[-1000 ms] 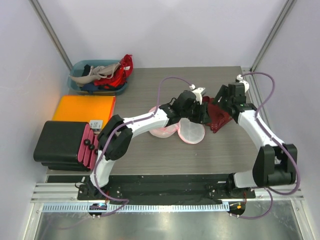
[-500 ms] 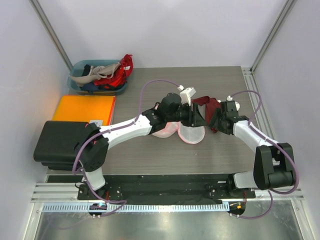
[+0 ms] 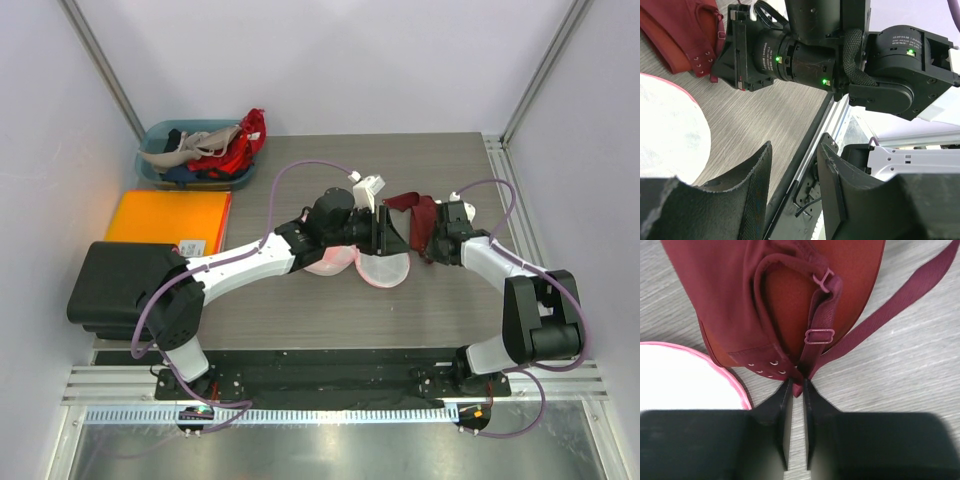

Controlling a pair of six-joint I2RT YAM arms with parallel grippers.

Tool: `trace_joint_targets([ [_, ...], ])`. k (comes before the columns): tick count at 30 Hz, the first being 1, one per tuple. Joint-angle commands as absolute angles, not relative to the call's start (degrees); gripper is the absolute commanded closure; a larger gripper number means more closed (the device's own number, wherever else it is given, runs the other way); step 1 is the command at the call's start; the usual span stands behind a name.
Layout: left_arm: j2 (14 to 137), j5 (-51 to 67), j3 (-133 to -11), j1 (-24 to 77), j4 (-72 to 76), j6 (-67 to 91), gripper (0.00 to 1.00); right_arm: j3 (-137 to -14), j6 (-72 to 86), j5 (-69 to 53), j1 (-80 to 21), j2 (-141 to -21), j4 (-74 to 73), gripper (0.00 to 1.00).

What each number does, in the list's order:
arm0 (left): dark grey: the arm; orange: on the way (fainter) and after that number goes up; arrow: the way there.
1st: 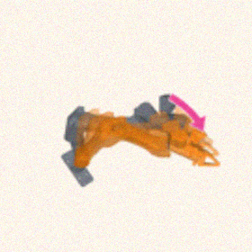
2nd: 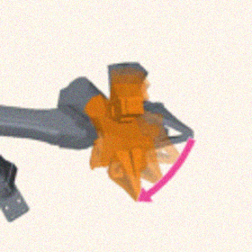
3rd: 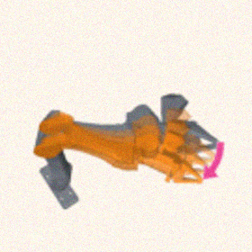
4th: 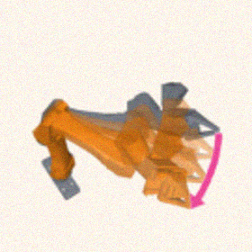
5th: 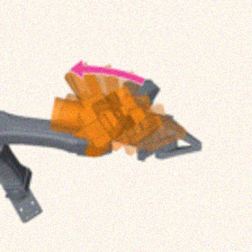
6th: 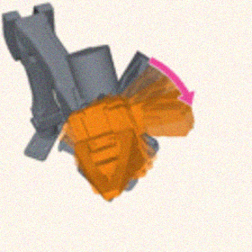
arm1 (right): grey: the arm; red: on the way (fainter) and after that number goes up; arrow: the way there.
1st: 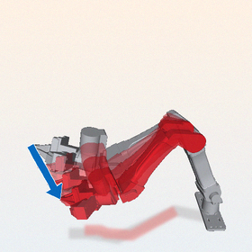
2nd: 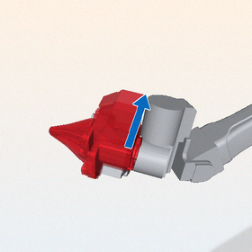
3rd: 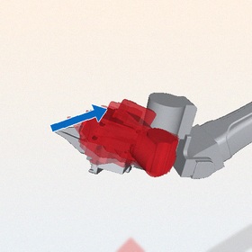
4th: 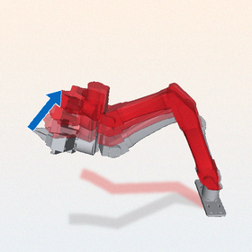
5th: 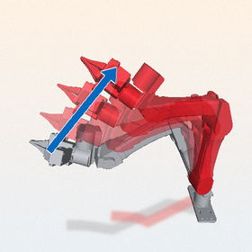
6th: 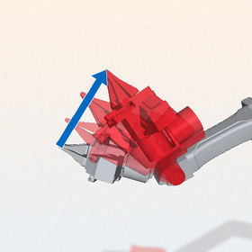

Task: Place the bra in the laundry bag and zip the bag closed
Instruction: Adjust the bra at the center of the board.

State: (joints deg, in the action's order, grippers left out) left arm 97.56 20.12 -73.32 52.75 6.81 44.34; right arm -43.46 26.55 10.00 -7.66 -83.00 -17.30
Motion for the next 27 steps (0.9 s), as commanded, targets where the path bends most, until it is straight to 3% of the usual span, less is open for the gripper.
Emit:
trace_joint_targets([
  [1,95.45,20.39,-72.95,52.73,8.09,43.07,0.58,-46.31,26.19,12.04,-8.17,-82.88,-15.03,0.91],
  [4,95.27,20.48,-72.69,52.73,8.17,42.98,0.58,-46.93,25.93,12.91,-8.96,-81.74,-15.64,0.99],
  [16,94.92,20.57,-72.42,52.73,7.65,42.71,0.59,-58.78,26.72,15.47,-9.58,-80.68,-18.11,0.99],
  [23,95.45,15.65,-72.16,52.73,4.31,43.15,0.62,-77.59,23.82,17.92,-8.62,-97.01,-14.16,0.99],
  [25,96.41,15.12,-72.33,52.82,3.96,43.68,0.58,-82.87,21.99,19.33,-8.26,-101.57,-12.32,0.99],
  [26,96.68,15.03,-72.6,52.74,3.35,43.94,0.52,-83.58,21.54,19.34,-8.26,-102.73,-10.83,0.96],
  [27,97.03,15.12,-72.68,52.82,2.82,43.95,0.5,-85.15,21.01,18.9,-8.17,-103.79,-10.2,0.87],
])
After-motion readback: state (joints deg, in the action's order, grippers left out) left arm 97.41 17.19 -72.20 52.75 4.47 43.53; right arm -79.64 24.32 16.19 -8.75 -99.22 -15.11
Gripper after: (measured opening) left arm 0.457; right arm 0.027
